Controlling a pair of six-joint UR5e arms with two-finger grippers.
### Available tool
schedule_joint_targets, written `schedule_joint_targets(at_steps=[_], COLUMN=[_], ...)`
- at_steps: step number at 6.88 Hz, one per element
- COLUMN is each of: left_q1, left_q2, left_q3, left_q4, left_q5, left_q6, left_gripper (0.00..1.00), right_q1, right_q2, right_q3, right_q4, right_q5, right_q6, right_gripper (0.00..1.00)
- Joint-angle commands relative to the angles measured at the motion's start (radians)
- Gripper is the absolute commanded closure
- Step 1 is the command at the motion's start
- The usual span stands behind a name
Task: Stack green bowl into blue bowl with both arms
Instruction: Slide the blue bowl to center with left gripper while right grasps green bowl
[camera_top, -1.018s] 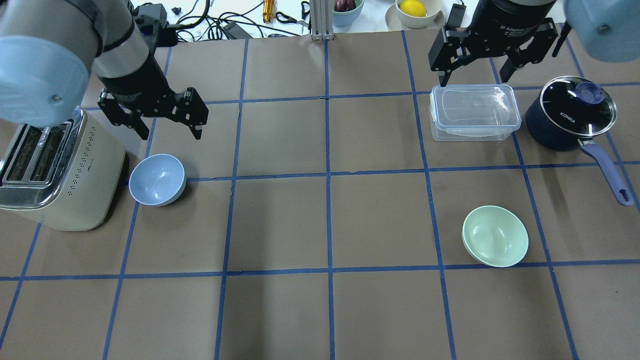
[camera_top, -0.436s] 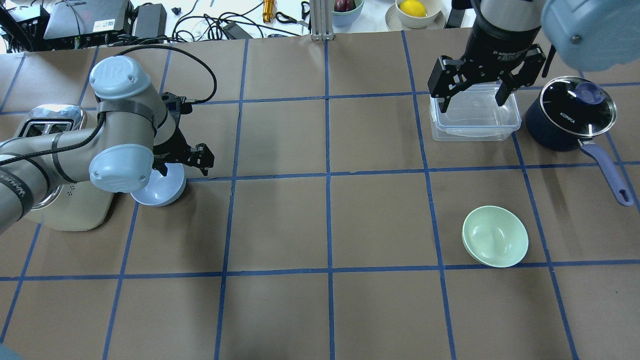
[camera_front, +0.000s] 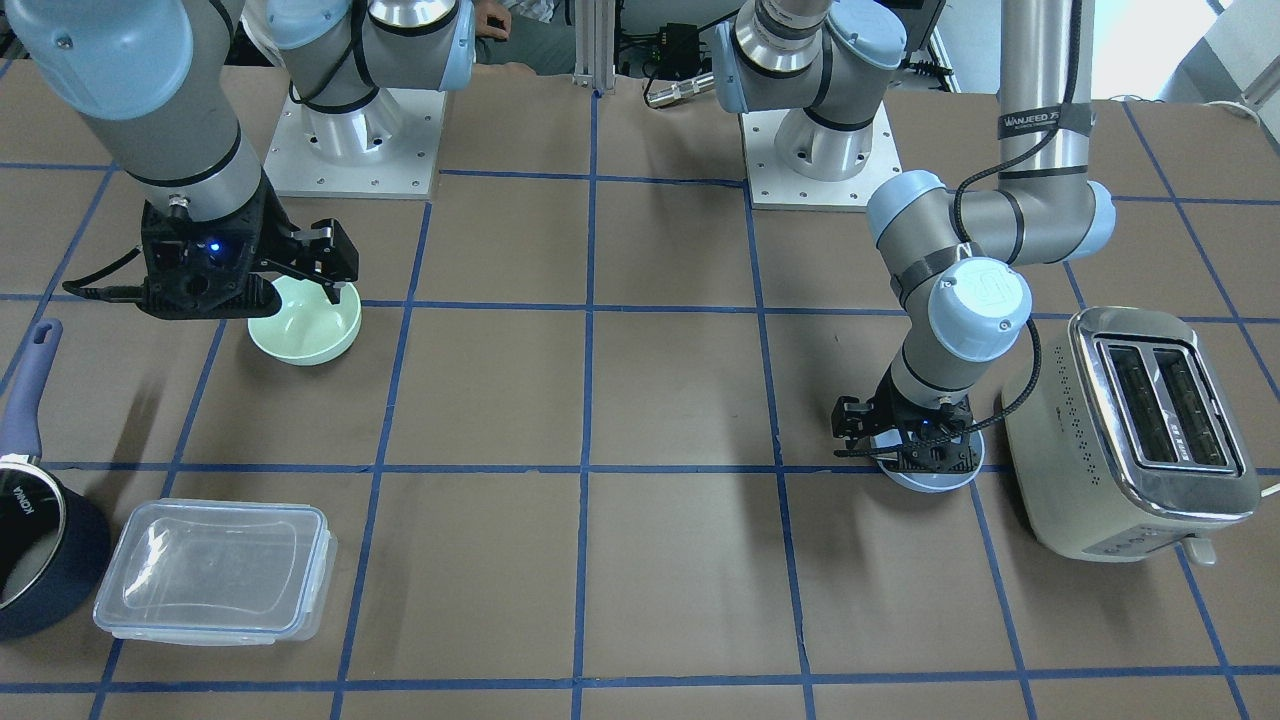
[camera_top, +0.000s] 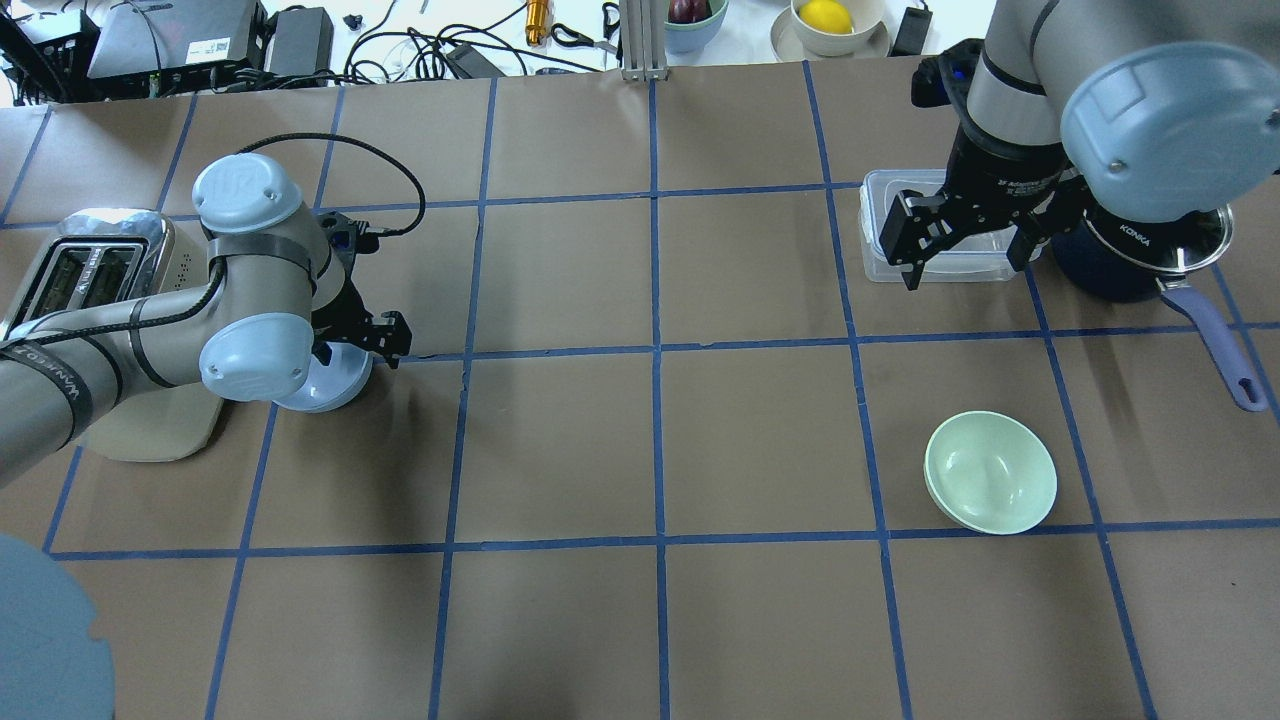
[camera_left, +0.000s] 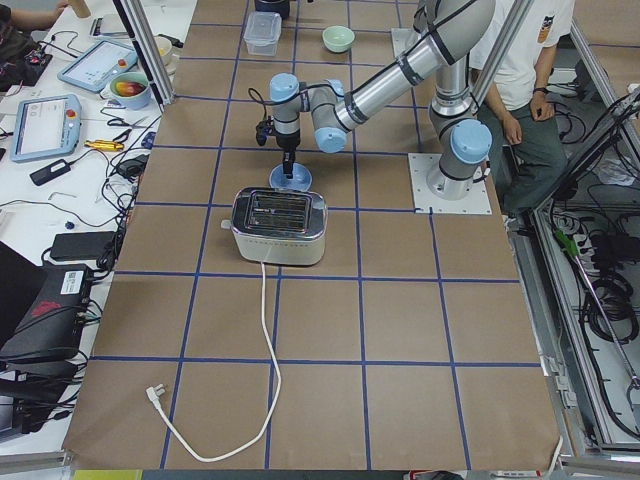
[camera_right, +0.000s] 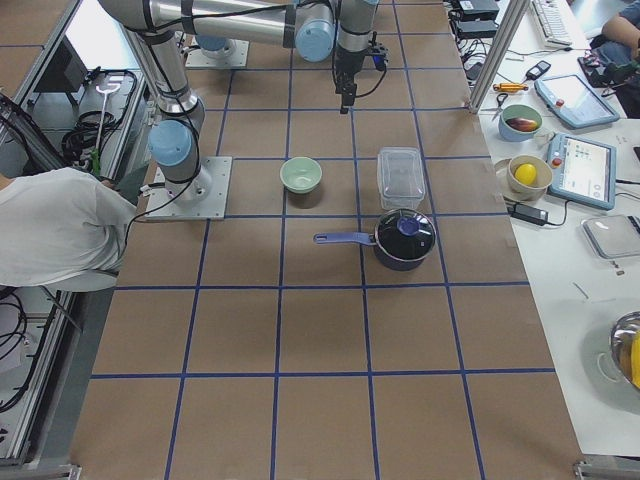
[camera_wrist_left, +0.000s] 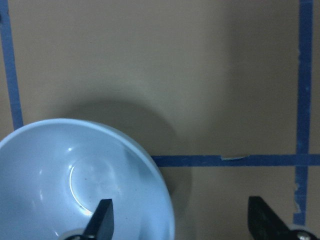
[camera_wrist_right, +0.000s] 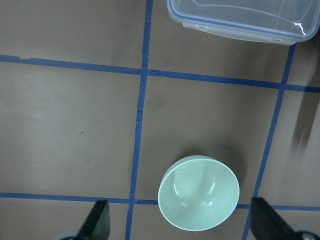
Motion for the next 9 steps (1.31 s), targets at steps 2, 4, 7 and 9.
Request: schedule_joint_targets(at_steps=[2,4,7,9], left_q1=[-0.011,-0.143,-0.496,-0.558], left_q2=[0.005,-0.009,-0.09,-0.186], left_q3=[-0.008,0.066,0.258,0.367], left_q4=[0.005,-0.016,-0.09,-0.096], left_q5=[-0.008,-0.029,-0.115,-0.114], left_q6=[0.024,-0.179,-0.634,-0.725], left_gripper=[1.0,1.0,1.0,1.0], right_q1=[-0.122,-0.275,-0.34,-0.467], right_q2=[-0.006,-0.045,-0.071,-0.063], right_q3=[0.073,0.203,0.464,0.64], right_q4=[-0.001,-0.065,-0.386,-0.569], right_q5=[-0.014,-0.03,-0.022,0.039], right_q6=[-0.165,-0.347,-0.409,-0.413], right_gripper=[0.0,0.0,0.0,0.05])
